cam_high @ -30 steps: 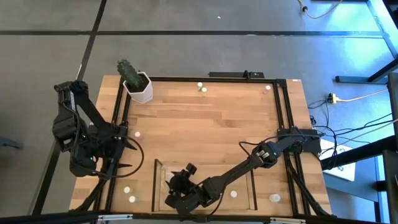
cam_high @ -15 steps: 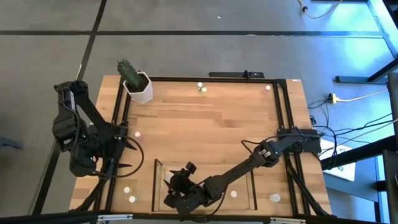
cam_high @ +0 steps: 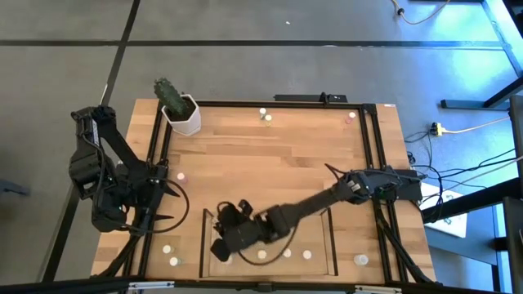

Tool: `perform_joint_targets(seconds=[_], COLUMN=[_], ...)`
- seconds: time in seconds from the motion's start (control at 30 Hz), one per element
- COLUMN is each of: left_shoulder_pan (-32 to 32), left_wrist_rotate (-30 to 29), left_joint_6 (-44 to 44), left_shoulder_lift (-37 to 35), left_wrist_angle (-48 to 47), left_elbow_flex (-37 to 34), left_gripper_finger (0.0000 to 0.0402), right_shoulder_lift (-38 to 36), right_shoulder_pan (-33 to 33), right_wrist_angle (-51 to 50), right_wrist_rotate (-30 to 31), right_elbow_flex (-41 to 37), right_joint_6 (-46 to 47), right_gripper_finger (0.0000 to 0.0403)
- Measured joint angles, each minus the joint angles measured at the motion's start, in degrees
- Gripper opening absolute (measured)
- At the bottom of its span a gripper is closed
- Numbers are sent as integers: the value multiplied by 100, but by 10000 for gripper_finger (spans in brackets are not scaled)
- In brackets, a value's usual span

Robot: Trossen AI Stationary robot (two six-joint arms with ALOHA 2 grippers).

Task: Pick and place medicine bottles onto shelf by color
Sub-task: Put the top white pill bottle on the shelf aligned with the other white pill bottle

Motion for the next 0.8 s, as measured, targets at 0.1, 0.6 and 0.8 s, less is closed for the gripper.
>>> perform_joint_targets(seconds=[0.1,0.6,0.8], left_shoulder_pan=[-2,0,0], left_wrist_rotate=[0,0,0], left_joint_6=[-1,0,0], left_shoulder_lift=[0,0,0], left_wrist_angle=[0,0,0], left_elbow_flex=[0,0,0], left_gripper_finger=[275,275,275], right_shoulder_lift=[7,-21,-21], right_shoulder_pan=[-235,-876,-1000], right_wrist_angle=[-63,-1294,-1308], right_wrist_rotate=[-837,-2588,-2865], right_elbow_flex=[-8,-6,-6], right_joint_6=[-49,-643,-1113], right_gripper_finger=[8,3,2])
